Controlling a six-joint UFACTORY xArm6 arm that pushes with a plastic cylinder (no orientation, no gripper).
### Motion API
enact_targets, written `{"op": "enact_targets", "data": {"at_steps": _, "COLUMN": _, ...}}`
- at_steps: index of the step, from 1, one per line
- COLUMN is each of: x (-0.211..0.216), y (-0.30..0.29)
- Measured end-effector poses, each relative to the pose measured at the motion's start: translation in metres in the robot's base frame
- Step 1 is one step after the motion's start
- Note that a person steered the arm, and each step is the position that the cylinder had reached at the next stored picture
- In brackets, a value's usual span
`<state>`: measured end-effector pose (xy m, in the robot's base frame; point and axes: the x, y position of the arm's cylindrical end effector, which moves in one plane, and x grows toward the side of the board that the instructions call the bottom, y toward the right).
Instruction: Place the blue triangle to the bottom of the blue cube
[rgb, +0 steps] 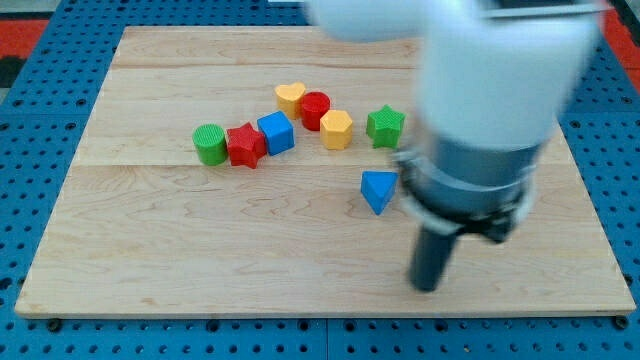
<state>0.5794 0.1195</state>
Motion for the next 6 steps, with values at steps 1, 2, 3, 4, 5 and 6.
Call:
{"op": "enact_targets", "data": {"at_steps": 1, "x": -0.057, "y": 0.011}}
{"op": "enact_targets", "data": {"at_steps": 2, "x": -0.091, "y": -0.034}}
{"op": "enact_targets", "data": {"at_steps": 3, "x": -0.090, "y": -0.071}}
{"op": "enact_targets", "data": {"at_steps": 4, "x": -0.080, "y": -0.129}}
{"op": "enact_targets", "data": {"at_steps": 5, "x": -0.080, "y": -0.126}}
{"op": "enact_targets", "data": {"at_steps": 6, "x": -0.086, "y": -0.126}}
